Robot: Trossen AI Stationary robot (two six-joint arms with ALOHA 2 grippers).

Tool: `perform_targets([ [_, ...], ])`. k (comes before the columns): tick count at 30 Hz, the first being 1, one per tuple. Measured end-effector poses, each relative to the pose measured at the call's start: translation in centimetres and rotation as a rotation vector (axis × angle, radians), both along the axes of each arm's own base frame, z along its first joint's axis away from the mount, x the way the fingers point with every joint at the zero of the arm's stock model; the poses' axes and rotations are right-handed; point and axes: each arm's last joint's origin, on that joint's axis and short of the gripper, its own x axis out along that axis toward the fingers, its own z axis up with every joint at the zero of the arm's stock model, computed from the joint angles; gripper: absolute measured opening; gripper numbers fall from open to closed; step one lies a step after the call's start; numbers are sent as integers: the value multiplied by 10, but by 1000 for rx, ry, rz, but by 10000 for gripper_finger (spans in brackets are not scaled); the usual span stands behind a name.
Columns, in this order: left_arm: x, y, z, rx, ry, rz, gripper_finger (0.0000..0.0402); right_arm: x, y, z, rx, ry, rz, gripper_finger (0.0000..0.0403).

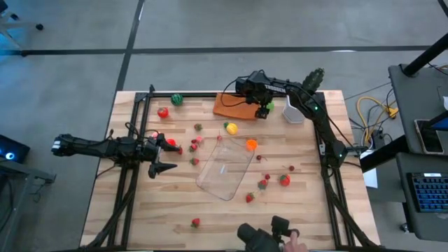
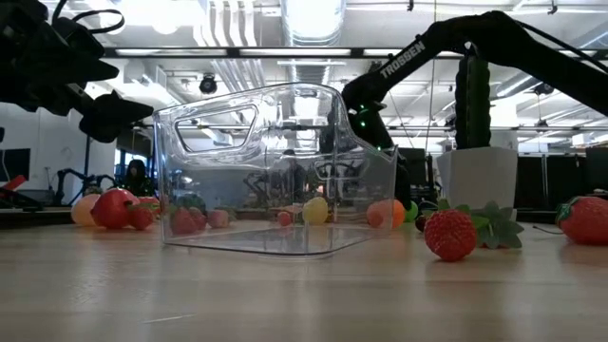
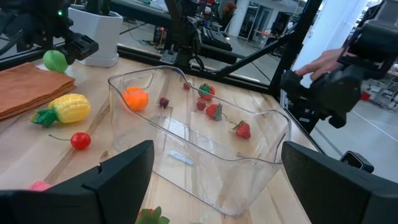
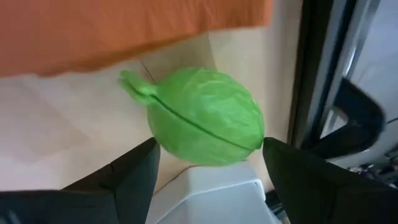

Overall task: Pick and placing Produce into tupperware
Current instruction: Put the melon into the transparent bin

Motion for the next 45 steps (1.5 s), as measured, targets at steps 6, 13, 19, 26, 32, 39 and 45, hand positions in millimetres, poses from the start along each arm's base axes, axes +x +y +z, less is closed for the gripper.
perform_targets([
  [6, 0, 0, 0, 0, 0, 0, 338, -5, 0, -10, 48, -14, -15, 286],
  [13, 0, 0, 0, 0, -1, 0, 338, -5, 2, -16, 53, -15, -5, 279],
  [19, 0, 0, 0, 0, -1, 0, 338, 0, 2, -12, 35, -39, 2, 283],
  [26, 0, 0, 0, 0, 0, 0, 338, 3, 1, -8, 24, -51, 0, 251],
  [32, 0, 0, 0, 0, 0, 0, 338, 2, 1, -8, 21, -52, -9, 234],
  [39, 0, 0, 0, 0, -1, 0, 338, 2, 2, -8, 19, -47, -27, 232],
  [45, 0, 0, 0, 0, 0, 0, 338, 2, 4, -8, 17, -45, -50, 232],
])
